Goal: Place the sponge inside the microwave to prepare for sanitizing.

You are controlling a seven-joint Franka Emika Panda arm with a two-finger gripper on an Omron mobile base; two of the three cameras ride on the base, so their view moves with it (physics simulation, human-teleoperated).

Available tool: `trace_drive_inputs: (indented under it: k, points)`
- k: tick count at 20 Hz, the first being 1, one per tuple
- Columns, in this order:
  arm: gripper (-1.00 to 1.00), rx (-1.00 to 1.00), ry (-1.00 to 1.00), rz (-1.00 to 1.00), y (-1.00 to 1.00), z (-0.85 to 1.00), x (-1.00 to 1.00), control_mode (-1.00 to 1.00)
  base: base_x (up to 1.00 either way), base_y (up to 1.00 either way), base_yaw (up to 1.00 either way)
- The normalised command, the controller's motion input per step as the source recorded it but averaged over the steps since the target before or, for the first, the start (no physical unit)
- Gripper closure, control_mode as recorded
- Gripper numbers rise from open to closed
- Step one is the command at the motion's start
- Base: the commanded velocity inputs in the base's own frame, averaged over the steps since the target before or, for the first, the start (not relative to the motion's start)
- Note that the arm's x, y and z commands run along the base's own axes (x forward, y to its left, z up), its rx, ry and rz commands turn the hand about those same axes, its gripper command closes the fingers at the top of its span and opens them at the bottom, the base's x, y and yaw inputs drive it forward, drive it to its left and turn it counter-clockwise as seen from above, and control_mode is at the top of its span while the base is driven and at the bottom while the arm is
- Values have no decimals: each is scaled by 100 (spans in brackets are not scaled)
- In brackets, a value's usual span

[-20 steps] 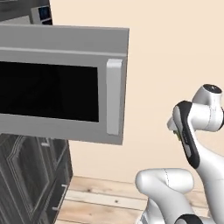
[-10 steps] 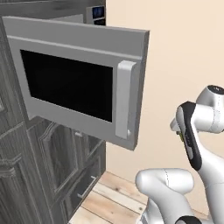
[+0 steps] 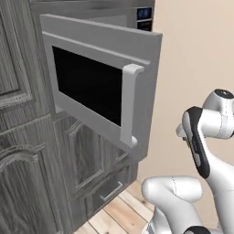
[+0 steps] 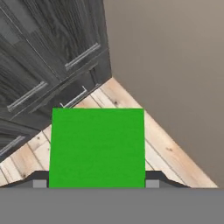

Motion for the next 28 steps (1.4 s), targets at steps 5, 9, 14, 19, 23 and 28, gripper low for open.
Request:
trace_drive_inputs:
  k: [5,9,14,19,23,28]
  points:
    - [100,0,0,0,0,0,0,100,44,-21,51]
    - [100,0,0,0,0,0,0,100,44,-23,50]
    - [100,0,0,0,0,0,0,100,43,-24,51]
    - [100,0,0,0,0,0,0,100,44,-34,40]
    - [100,0,0,0,0,0,0,100,42,-47,21]
    - [100,0,0,0,0,0,0,100,29,-55,15]
